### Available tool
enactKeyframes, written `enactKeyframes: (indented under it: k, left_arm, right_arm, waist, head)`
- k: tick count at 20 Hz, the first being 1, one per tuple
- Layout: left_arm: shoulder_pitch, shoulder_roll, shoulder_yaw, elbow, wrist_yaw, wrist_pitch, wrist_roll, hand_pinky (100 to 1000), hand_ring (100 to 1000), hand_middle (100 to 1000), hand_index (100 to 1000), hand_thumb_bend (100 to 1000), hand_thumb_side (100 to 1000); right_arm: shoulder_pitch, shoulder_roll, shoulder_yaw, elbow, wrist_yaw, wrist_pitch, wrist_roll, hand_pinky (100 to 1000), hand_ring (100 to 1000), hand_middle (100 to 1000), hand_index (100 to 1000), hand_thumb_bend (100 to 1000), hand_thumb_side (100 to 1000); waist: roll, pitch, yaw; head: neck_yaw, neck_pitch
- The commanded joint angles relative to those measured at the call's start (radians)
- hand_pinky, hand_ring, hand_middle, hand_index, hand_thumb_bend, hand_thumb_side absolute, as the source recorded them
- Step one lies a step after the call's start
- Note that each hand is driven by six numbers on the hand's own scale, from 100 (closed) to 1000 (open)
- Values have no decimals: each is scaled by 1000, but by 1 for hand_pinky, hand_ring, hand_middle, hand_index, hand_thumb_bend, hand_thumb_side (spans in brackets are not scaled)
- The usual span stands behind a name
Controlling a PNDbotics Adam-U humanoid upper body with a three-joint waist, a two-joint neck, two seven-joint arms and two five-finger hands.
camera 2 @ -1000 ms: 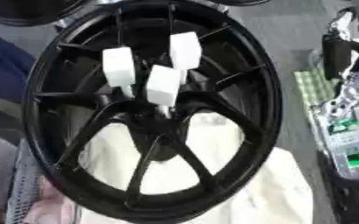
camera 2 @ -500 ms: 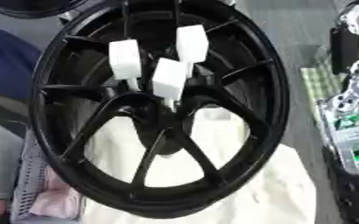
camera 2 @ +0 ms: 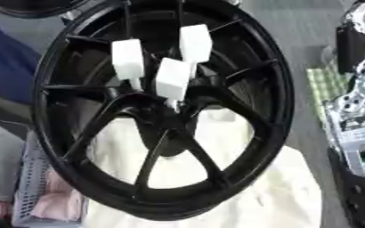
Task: Pull the pin out of the wheel hub.
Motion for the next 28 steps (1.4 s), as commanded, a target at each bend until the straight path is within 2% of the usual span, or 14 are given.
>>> enactKeyframes:
  k: [1, 7, 9, 12, 18, 24, 28]
  left_arm:
    - [-37, 1, -38, -8, -21, -7, -3, 813, 782, 745, 878, 127, 382]
    - [-104, -49, -131, -8, -47, 24, -3, 806, 779, 737, 881, 163, 419]
    - [-127, -67, -155, -8, -53, 41, -3, 803, 777, 732, 882, 181, 471]
    - [-154, -93, -176, -8, -66, 63, -3, 804, 778, 735, 889, 193, 434]
    - [-195, -144, -212, 11, -73, 93, -3, 808, 785, 748, 899, 191, 437]
    - [-229, -205, -253, 62, -79, 87, -3, 808, 789, 763, 889, 180, 347]
    - [-242, -234, -282, 97, -86, 75, -3, 806, 788, 762, 887, 174, 350]
  right_arm:
    - [-7, -26, 1, -24, 2, 86, -89, 703, 809, 701, 787, 100, 576]
    - [-10, -26, 8, -24, 9, 83, -89, 704, 808, 701, 787, 100, 584]
    - [-10, -26, 8, -24, 10, 82, -89, 703, 808, 700, 787, 100, 575]
    - [-10, -26, 10, -24, 11, 81, -89, 704, 808, 700, 787, 100, 575]
    - [-12, -24, 16, -24, 13, 78, -89, 704, 808, 700, 786, 100, 575]
    - [-14, -21, 21, -24, 13, 78, -89, 704, 808, 700, 786, 100, 574]
    - [-15, -19, 23, -24, 12, 79, -89, 704, 808, 700, 786, 100, 574]
  waist:
    - [4, -29, -2]
    - [10, -38, -1]
    - [12, -40, -1]
    - [13, -44, 0]
    - [14, -51, -3]
    - [10, -56, -11]
    - [6, -57, -19]
  head:
    - [0, -10]
    - [1, -11]
    - [2, -9]
    - [2, -7]
    - [6, -5]
    - [7, -13]
    - [10, -18]
